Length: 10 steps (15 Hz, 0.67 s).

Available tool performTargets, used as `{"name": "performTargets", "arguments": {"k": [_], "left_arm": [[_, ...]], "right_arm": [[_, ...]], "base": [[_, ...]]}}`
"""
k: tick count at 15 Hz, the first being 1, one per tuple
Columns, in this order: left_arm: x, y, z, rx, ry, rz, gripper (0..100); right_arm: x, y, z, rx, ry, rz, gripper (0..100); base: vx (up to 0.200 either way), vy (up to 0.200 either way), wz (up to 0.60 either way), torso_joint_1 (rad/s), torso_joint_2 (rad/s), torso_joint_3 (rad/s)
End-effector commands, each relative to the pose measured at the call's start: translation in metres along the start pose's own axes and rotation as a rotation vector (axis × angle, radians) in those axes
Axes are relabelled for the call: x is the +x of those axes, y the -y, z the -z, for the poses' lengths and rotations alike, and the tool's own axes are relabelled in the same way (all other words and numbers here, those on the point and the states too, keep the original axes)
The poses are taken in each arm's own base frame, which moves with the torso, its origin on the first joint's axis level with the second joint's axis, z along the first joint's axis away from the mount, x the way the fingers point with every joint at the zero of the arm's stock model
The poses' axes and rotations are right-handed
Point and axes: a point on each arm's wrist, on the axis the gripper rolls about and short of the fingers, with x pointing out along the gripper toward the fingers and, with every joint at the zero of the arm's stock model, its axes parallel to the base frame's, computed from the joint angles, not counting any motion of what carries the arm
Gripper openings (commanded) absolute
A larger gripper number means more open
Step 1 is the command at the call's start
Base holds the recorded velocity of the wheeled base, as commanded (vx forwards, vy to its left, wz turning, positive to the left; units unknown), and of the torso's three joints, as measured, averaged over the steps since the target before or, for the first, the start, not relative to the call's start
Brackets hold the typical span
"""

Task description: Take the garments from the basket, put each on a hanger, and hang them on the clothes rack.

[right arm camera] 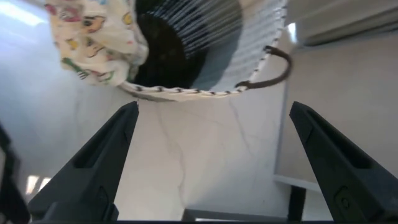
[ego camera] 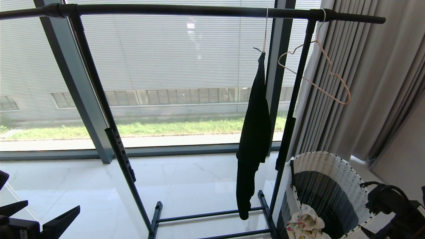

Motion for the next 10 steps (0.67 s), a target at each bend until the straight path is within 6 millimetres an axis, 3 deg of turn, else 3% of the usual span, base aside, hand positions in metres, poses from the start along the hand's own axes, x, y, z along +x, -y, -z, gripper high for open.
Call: {"name": "performTargets", "arguments": {"k": [1,5,10], "left_arm": [[0.0,0.0,0.001,0.002,-0.005,0.0,100],[0.0,0.0,0.0,-0.002,0.013,-0.005,100],[0.001,0.0,0.0,-0.002,0.01,-0.006,100]], "right_arm": [[0.032,-0.022,-0.014,-0.022,-0.062,-0.157,100],[0.074,-0.044,-0.048,0.012,-0.078,-0.215,100],[0.109,-0.057,-0.038,-0.007,-0.199,-0.236,100]], "base": [[0.0,0.0,0.0,0.0,0.0,0.0],[0.0,0.0,0.0,0.0,0.0,0.0],[0.0,0.0,0.0,0.0,0.0,0.0]]}}
